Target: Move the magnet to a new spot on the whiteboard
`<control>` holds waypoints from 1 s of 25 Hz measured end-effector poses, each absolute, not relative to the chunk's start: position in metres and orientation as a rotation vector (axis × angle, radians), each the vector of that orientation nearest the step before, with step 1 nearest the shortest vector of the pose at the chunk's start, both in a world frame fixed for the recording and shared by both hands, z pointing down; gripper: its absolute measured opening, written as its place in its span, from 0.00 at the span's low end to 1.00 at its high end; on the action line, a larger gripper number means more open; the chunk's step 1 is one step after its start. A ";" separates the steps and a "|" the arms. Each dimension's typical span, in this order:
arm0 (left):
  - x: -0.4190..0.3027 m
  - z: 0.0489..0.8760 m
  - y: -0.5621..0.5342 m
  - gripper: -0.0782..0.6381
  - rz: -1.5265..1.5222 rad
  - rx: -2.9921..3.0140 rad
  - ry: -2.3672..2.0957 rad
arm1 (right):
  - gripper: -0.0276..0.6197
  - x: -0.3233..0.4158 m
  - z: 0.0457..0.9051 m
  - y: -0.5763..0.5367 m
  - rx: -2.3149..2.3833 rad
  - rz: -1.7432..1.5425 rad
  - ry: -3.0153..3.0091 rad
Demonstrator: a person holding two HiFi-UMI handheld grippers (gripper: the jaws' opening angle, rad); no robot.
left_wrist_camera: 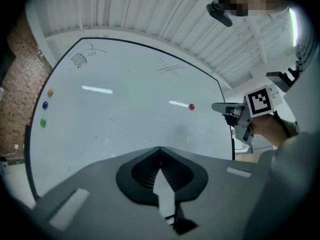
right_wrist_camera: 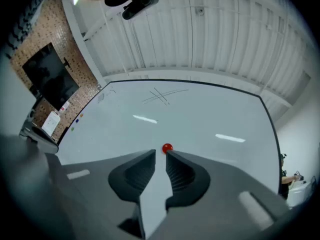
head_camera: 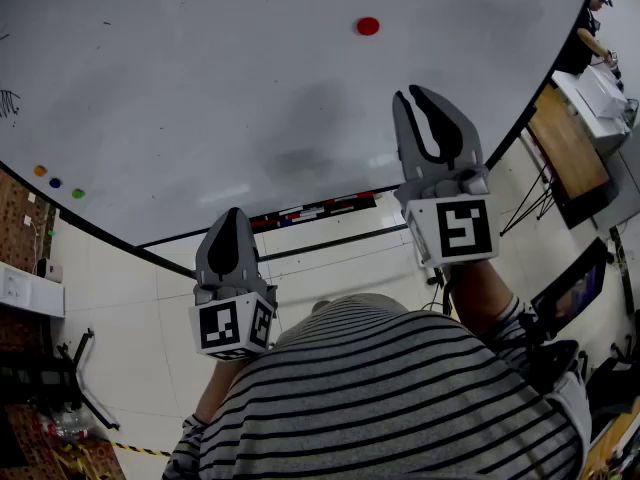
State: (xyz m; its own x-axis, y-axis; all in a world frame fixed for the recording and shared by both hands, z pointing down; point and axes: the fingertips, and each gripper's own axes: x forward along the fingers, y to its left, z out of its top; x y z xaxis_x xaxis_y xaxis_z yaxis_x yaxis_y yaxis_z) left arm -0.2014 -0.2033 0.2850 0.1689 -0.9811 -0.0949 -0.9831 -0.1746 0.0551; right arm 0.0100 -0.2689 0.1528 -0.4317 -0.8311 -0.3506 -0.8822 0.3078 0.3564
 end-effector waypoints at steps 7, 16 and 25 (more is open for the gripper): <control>-0.252 0.287 -0.240 0.13 0.177 -2.346 2.070 | 0.26 -0.019 0.126 -0.332 -1.686 0.875 2.346; -0.283 0.294 -0.257 0.13 0.177 -2.305 2.116 | 0.23 -0.018 0.137 -0.369 -1.790 0.857 2.296; -0.283 0.297 -0.250 0.13 0.158 -2.302 2.113 | 0.23 -0.020 0.141 -0.359 -1.741 0.767 2.294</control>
